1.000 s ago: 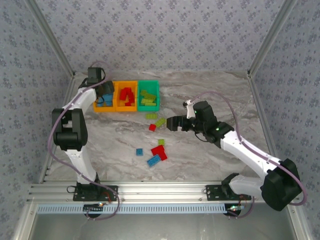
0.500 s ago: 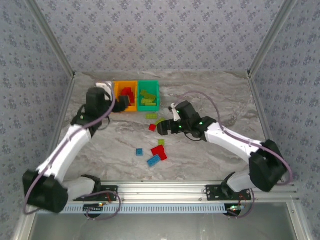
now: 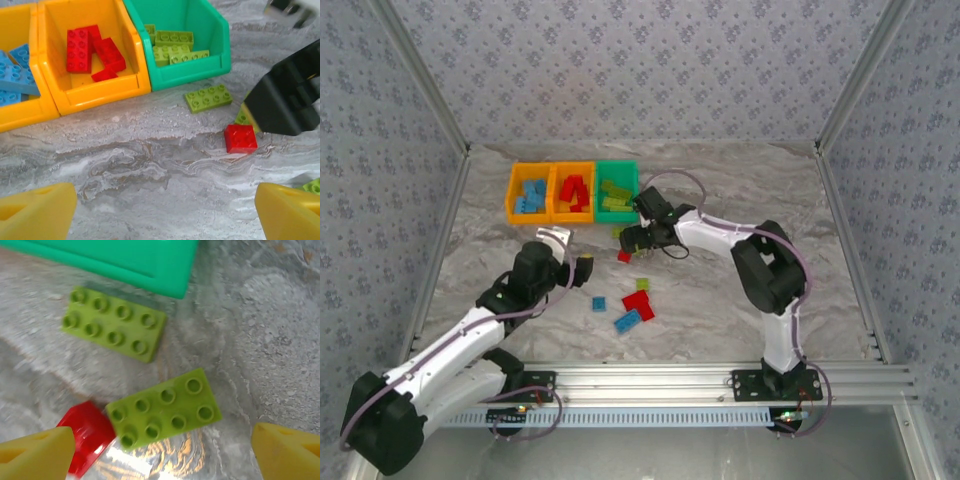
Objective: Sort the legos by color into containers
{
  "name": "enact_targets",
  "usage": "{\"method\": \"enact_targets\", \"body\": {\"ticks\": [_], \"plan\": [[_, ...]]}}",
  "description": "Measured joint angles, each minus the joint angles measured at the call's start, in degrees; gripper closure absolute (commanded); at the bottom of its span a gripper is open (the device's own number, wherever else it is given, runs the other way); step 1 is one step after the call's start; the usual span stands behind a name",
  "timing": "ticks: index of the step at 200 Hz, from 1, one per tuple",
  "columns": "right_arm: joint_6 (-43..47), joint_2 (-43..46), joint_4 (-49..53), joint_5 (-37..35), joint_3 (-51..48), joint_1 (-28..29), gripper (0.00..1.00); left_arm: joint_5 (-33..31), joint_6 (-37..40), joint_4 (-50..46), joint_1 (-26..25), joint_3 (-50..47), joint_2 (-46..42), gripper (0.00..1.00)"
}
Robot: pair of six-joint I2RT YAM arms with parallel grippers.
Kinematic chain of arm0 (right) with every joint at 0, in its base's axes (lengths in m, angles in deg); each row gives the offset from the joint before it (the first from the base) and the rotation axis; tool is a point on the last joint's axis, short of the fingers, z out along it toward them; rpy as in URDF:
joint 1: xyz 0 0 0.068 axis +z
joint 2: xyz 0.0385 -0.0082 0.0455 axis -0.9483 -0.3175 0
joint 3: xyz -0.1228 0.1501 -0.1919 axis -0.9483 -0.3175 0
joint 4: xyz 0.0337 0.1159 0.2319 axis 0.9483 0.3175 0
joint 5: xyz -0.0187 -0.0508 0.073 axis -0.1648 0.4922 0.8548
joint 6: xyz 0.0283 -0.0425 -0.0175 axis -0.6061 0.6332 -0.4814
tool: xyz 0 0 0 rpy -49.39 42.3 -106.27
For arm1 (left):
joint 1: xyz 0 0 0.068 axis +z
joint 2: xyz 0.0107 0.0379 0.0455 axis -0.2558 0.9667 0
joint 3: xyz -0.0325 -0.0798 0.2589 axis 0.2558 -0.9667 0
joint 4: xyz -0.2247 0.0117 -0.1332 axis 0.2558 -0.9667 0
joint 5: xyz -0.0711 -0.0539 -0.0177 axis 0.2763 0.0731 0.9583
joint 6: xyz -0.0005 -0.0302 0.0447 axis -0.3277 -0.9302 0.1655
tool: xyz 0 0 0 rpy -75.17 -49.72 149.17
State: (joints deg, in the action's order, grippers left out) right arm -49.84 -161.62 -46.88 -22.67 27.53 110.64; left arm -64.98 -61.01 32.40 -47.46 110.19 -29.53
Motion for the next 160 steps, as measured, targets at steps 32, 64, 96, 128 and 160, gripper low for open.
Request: {"method": "enact_targets", "body": {"ticks": [32,64,96,128,160], "plan": [[-10.73,-4.87,4.15,-5.77,6.05,0.09,0.09,-0.79,0.07,2.60,0.00,-0.07,-0.46,0.05],[-18.86,-5.90,7.17,-11.61,8.46,2.45,0.10,-1.29,0.07,2.60,-0.02,-0.07,-0.33,0.04],[-24.52,-8.22,10.86,-16.17,10.49,6.08,0.18,-1.49,0.07,2.60,0.00,-0.07,-0.33,0.04],[-26.71,-9.09,13.11,-20.20,10.49,7.89,0.39,-1.75,0.07,2.60,0.00,-0.07,-0.33,0.04],[-27.98,-8.48,12.61,-21.05,9.14,7.93,0.55,-1.99,0.04,2.60,0.00,-0.07,-0.33,0.03]]}}
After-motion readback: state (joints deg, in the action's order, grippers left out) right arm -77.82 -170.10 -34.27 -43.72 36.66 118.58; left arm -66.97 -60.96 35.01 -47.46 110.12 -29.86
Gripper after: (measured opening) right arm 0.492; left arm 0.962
